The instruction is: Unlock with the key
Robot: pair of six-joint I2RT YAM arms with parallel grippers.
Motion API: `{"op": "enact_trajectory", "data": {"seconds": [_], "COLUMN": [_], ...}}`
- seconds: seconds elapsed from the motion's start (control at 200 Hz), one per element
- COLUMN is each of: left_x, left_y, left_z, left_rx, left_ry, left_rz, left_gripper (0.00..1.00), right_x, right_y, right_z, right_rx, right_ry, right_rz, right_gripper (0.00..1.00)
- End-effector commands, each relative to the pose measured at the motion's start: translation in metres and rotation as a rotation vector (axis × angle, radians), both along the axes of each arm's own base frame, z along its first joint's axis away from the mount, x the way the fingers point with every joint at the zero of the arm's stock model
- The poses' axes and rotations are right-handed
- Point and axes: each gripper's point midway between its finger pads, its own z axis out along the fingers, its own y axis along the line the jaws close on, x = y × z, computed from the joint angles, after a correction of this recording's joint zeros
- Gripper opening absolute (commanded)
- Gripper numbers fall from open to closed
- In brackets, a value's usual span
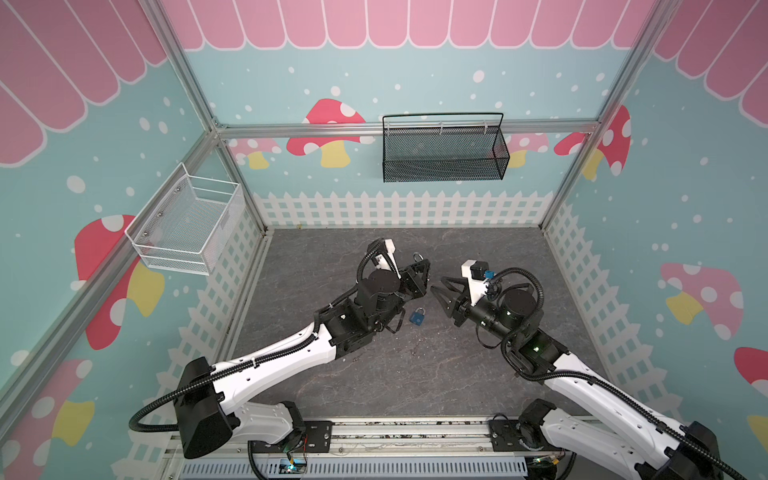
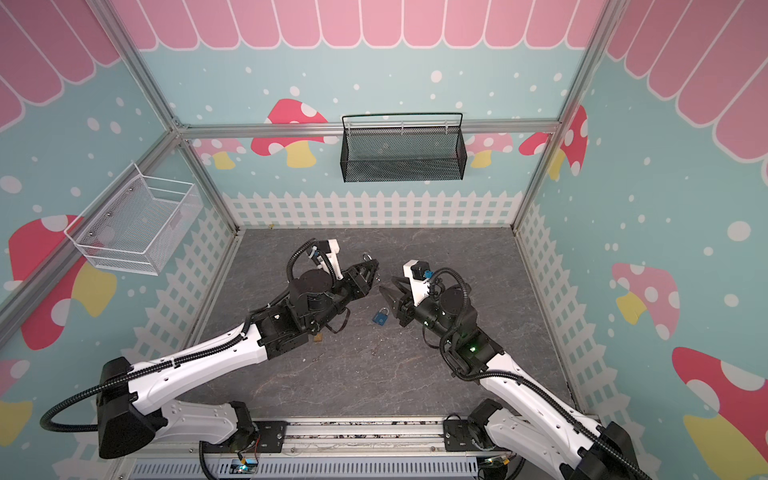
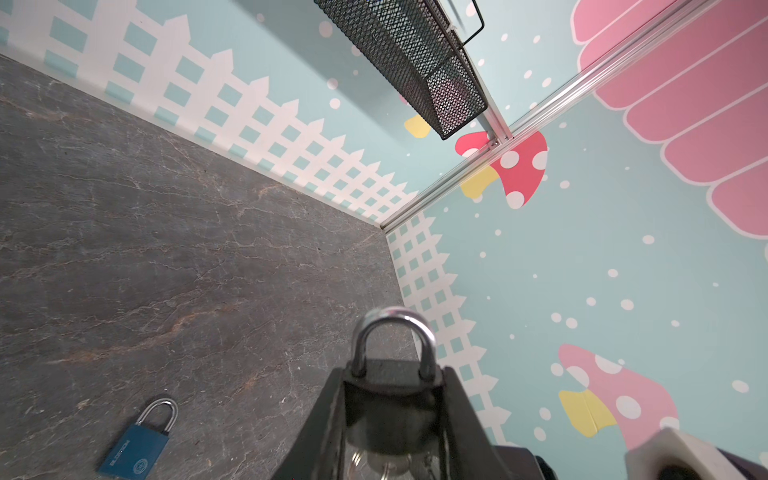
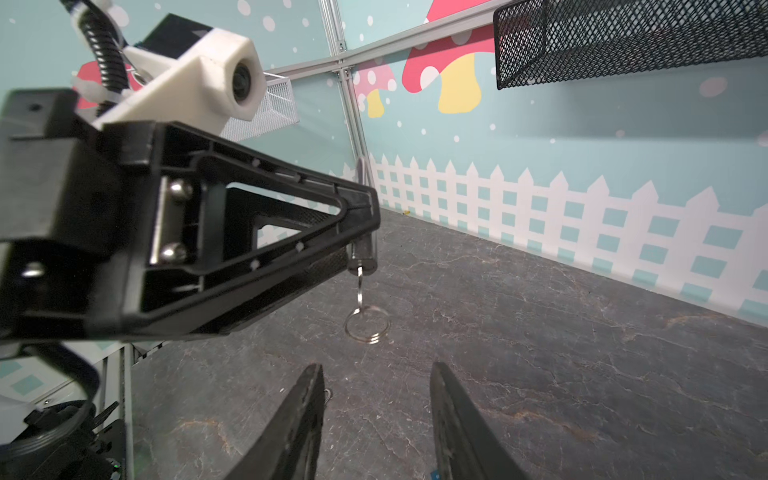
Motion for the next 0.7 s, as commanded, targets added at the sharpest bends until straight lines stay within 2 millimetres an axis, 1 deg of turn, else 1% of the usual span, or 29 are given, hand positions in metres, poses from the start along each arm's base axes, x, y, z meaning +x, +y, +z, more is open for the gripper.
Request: {"op": "enact_trajectory", "data": {"seconds": [0.0, 0.135, 0.255, 0.32, 0.45, 0.695], "left_x": [-0.002, -0.003, -0.004, -0.005, -0.006, -0.008], "left_y": [0.002, 0.001, 0.0, 0.0, -0.001, -0.002], "left_z": [0.015, 0.015, 0.016, 0.017, 0.018, 0.02], "left_rx": [-0.036, -0.028, -0.031, -0.032, -0.033, -0.035], "left_ry": [-0.043, -0.051, -0.054, -0.056, -0.062, -0.064], "left_rz": [0.012, 0.012, 0.009, 0.007, 0.003, -0.002], "left_gripper": [0.0, 0.0, 0.0, 0.0, 0.0, 0.0], "right_x": [0.002, 0.002, 0.003, 0.004, 0.007, 0.009], "right_y": [0.004, 0.01, 0.01, 0.011, 0.012, 0.014], "right_z": [0.028, 0.031, 0.033, 0.034, 0.033, 0.038], "right_rx": [0.034, 0.03, 0.033, 0.03, 0.025, 0.029], "right_ry": [-0.073, -0.082, -0.088, -0.092, -0.087, -0.098], "right_rz": [0.001, 0.028, 0.022, 0.019, 0.015, 0.017], "right_gripper": [0.4, 0.41, 0.42, 0.41, 0.35, 0.33]}}
